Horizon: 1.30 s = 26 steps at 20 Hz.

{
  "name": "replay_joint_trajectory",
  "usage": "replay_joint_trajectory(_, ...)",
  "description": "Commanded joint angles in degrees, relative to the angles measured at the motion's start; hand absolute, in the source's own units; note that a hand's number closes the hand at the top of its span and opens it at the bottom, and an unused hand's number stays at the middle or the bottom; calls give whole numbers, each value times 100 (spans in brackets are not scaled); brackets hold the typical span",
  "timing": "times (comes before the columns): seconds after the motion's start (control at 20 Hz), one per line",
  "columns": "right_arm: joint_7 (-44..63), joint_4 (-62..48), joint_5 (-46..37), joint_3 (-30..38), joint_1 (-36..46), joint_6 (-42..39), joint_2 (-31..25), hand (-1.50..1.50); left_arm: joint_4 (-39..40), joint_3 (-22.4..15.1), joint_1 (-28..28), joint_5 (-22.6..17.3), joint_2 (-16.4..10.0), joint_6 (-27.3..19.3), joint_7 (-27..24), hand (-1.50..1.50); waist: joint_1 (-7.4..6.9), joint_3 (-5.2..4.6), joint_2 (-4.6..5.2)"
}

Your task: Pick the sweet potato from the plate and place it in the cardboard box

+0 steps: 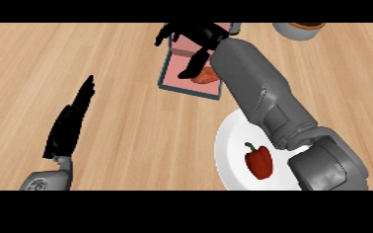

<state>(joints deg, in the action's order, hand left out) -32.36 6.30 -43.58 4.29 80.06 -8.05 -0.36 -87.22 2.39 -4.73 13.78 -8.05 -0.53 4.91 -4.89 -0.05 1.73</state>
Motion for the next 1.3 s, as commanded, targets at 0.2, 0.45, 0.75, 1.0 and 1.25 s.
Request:
replay_joint_trajectory(0.2,84,90,1181,1167,-82,206,34,-150,-131,-31,-67,-27,50,14,180,0,-23,9,13)
replay_joint_trajectory(0.45,239,105,1889,1896,125,-374,-349,-150,40,-138,-66,70,172,-66,66,0,-11,6,67)
replay_joint_trajectory(0.75,470,36,2340,2387,-47,-798,-1270,-150,-54,-4,-76,-62,33,55,30,0,-55,7,106)
replay_joint_trajectory(1.0,566,60,2528,2632,-257,-838,-2027,-150,-151,-56,-132,4,65,0,78,0,-146,18,200)
replay_joint_trajectory(1.25,597,50,2589,2713,-373,-1136,-2421,-150,-257,-177,-153,58,2,120,102,0,-311,31,263)
